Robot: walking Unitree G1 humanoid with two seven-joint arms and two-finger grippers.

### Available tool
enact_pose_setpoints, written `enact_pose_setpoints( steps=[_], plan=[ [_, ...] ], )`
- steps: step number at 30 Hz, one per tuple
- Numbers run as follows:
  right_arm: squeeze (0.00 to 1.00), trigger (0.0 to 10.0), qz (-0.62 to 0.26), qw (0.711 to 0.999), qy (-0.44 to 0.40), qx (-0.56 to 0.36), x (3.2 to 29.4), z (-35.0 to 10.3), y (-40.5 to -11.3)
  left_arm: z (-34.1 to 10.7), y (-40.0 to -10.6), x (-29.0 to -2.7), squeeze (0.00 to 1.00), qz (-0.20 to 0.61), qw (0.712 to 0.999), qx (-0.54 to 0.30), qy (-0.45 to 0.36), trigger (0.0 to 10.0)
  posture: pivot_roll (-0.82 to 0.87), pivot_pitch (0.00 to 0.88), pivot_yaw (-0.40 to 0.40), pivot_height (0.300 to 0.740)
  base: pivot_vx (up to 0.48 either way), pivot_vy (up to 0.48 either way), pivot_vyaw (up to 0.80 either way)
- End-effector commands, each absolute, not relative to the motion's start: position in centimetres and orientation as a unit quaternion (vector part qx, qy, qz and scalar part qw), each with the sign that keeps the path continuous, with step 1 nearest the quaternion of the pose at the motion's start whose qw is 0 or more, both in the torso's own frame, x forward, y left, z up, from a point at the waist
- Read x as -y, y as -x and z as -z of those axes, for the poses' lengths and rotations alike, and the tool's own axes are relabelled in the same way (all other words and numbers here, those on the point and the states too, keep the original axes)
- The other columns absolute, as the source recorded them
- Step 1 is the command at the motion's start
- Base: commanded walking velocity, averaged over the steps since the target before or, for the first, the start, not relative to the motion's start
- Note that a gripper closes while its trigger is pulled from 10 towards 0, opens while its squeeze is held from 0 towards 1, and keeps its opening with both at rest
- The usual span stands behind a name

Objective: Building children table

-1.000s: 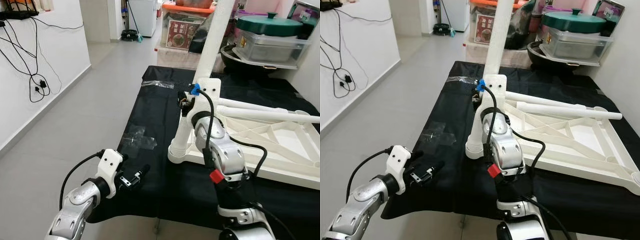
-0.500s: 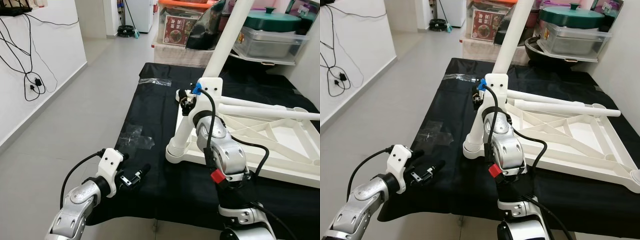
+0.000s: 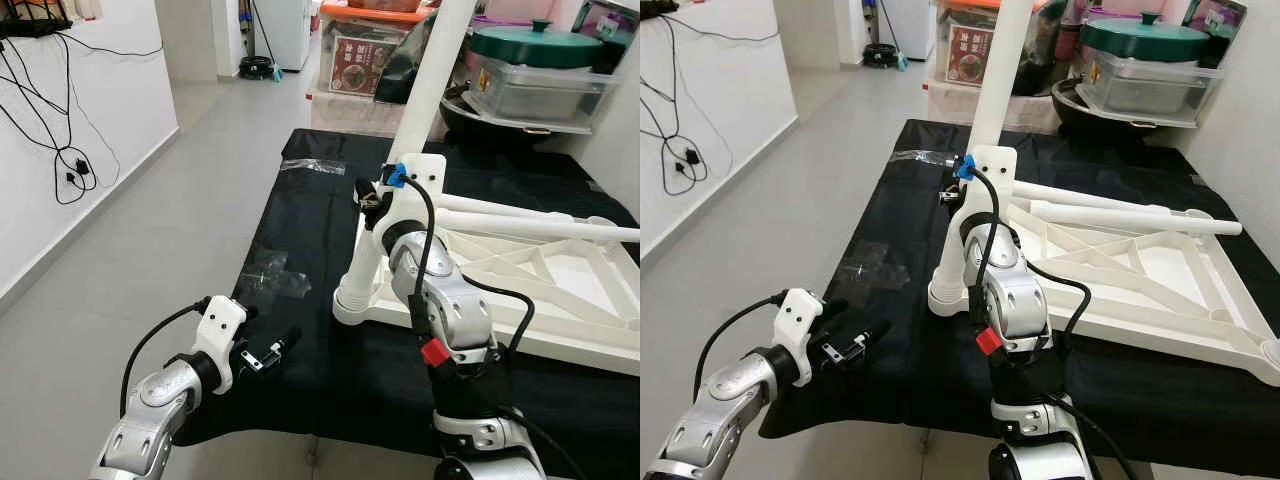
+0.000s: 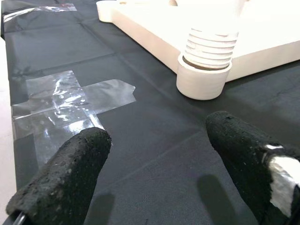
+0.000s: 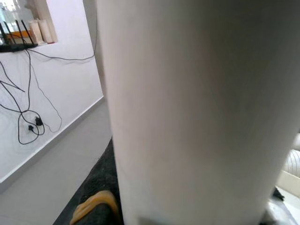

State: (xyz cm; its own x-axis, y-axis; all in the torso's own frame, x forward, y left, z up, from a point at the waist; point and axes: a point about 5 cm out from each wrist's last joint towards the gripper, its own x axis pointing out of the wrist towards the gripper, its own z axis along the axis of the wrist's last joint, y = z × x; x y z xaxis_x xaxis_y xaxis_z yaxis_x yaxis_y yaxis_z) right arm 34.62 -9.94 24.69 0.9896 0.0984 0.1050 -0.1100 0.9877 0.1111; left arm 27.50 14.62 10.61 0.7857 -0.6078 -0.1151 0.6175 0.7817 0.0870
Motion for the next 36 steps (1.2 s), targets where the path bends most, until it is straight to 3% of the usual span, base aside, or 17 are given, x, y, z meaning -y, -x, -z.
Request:
enact_pose_setpoints(
  steps=[1, 12, 19, 20, 21, 25, 26, 28, 29, 36],
  plan=[
    [0.00, 0.0, -0.057, 0.994, -0.063, 0.065, 10.0, -25.2, -34.5, -10.2, -27.5, -14.4, 0.00, 0.330, 0.941, -0.046, -0.061, 10.0, 0.00, 0.000, -0.089, 0.740, 0.000, 0.000, 0.00],
    [0.00, 0.0, -0.078, 0.993, -0.047, 0.073, 9.6, -25.3, -34.4, -10.1, -27.4, -14.4, 0.00, 0.328, 0.941, -0.048, -0.061, 10.0, 0.01, 0.000, -0.091, 0.740, 0.000, 0.000, 0.00],
    [0.00, 0.0, -0.295, 0.951, -0.021, 0.091, 7.6, -25.1, -34.2, -10.2, -27.4, -14.5, 0.00, 0.328, 0.941, -0.048, -0.061, 10.0, 0.01, 0.000, -0.092, 0.740, 0.000, 0.000, 0.00],
    [0.00, 2.4, -0.322, 0.942, -0.022, 0.088, 7.8, -24.9, -34.1, -10.2, -27.4, -14.5, 0.00, 0.328, 0.941, -0.048, -0.061, 10.0, 0.02, 0.000, -0.097, 0.740, 0.000, 0.000, 0.00],
    [0.00, 3.1, -0.345, 0.935, -0.016, 0.083, 8.1, -24.7, -34.3, -10.2, -27.3, -14.6, 0.00, 0.327, 0.942, -0.048, -0.061, 10.0, 0.02, 0.000, -0.097, 0.740, 0.000, 0.000, 0.00],
    [0.00, 2.7, -0.356, 0.931, -0.002, 0.081, 8.9, -24.6, -34.7, -10.2, -27.3, -14.6, 0.00, 0.325, 0.943, -0.048, -0.061, 10.0, 0.03, 0.000, -0.105, 0.740, 0.000, 0.000, 0.00],
    [0.00, 8.9, -0.359, 0.930, 0.015, 0.080, 9.5, -24.9, -35.4, -10.2, -27.2, -14.7, 0.00, 0.323, 0.943, -0.047, -0.060, 10.0, 0.03, 0.000, -0.105, 0.740, 0.000, 0.000, 0.00],
    [0.00, 8.9, -0.365, 0.927, 0.025, 0.081, 9.9, -25.1, -35.8, -10.2, -27.2, -14.6, 0.00, 0.323, 0.943, -0.047, -0.059, 10.0, 0.03, 0.000, -0.108, 0.740, 0.000, 0.000, 0.00],
    [0.00, 10.0, -0.370, 0.924, 0.029, 0.088, 10.3, -25.8, -36.1, -10.2, -27.2, -14.6, 0.00, 0.323, 0.943, -0.047, -0.059, 10.0, 0.03, 0.000, -0.110, 0.740, 0.000, 0.000, 0.00],
    [0.00, 10.0, -0.353, 0.927, 0.045, 0.119, 13.1, -28.7, -38.3, -10.2, -27.3, -14.5, 0.00, 0.321, 0.944, -0.044, -0.058, 10.0, 0.03, 0.000, -0.118, 0.740, 0.000, 0.000, 0.00]
  ],
)
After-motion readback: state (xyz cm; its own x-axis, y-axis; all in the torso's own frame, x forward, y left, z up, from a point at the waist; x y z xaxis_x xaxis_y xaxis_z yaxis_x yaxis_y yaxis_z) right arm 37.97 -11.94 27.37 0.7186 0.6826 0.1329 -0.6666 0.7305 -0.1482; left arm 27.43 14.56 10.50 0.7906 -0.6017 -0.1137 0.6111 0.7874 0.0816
